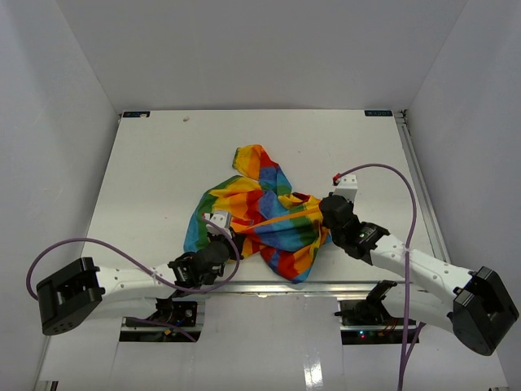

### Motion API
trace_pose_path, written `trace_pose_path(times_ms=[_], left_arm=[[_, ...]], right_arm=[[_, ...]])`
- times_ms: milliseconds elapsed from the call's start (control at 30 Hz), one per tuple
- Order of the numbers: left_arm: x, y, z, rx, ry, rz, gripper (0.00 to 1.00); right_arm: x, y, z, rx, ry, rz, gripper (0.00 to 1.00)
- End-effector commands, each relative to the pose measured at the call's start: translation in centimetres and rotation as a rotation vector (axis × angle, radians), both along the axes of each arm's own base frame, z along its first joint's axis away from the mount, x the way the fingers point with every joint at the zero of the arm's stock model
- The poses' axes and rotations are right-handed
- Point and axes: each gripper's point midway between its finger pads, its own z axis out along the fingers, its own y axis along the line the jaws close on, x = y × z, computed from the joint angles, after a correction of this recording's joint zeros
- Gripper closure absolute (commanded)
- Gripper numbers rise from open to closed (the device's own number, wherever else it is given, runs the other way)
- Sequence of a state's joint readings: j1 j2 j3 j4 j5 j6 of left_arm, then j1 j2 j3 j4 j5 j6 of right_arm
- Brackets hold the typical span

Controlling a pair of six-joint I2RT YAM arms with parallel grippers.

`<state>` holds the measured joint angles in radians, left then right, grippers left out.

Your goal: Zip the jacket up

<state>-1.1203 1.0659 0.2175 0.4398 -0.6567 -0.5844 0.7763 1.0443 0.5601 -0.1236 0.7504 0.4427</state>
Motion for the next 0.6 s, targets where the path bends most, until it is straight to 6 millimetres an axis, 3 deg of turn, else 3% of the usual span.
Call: trace_pose_path(times_ms=[0,167,333,400,567], left_arm=[[1.1,2.7,-0.3,0.068,-0.012,0.136,1.00],[1.4,2.6,0.1,0.054,-0.004,0.137,1.00],[2.7,3.9,1.3,0.012,-0.012,0.167,1.00],[3.1,4.0,1.8,0.002,-0.021,0.153,1.00],[5.9,2.4,4.6,0.021,-0.094,0.108,1.00]], right_arm=[[1.4,-3.8,0.6,-0.069,-0.039,-0.129,0.92],[2.4,-5.2,0.3,-0.086,-0.027,-0.190,0.92],[3.4,-5.9,0.5,-0.085,-0.026,-0.205,0.92],[3.9,-5.5,1.0,-0.079,-0.040,-0.190,0.92],[6.8,-2.2,4.9,-0.016,-0.121,-0.073,0.92]])
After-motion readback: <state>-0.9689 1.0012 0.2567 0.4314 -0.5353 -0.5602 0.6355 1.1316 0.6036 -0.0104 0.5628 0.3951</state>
